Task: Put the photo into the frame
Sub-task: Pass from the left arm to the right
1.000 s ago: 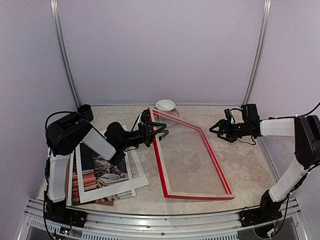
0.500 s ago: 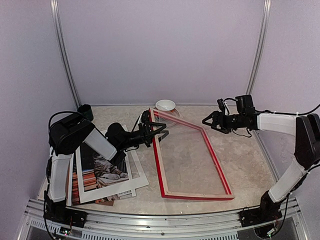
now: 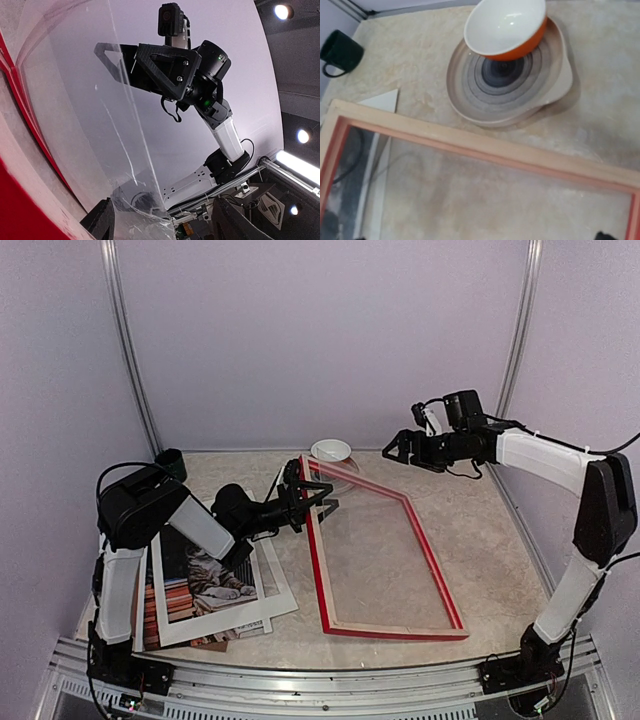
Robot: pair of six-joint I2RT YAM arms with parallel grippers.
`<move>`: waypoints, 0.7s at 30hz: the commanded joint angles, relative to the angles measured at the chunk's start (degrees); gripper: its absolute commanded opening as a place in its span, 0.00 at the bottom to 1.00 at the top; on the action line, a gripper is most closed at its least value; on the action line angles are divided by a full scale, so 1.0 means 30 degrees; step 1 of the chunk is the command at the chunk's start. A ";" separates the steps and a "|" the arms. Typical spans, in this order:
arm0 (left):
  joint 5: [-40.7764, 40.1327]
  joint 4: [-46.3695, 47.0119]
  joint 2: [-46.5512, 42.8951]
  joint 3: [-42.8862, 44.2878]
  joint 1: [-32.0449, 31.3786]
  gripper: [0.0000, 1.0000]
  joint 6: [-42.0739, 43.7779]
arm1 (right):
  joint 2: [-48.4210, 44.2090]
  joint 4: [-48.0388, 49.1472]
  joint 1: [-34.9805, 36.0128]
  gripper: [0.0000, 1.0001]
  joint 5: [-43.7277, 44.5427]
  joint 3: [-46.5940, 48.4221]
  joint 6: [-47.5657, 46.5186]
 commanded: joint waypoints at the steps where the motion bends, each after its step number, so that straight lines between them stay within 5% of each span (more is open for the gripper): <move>1: -0.0080 0.3741 -0.0183 0.0404 -0.0031 0.66 -0.0096 | 0.1225 -0.2295 0.1107 0.99 0.2484 0.1825 -0.0862; 12: -0.1172 -0.4749 -0.2370 -0.0606 0.0019 0.67 0.5059 | 0.1259 -0.2455 0.1567 0.99 0.3387 0.1679 -0.1184; 21: -0.0467 -1.0466 -0.3342 0.0817 -0.0259 0.68 0.9675 | 0.3739 -0.6958 0.3524 0.99 0.6018 0.8158 -0.2649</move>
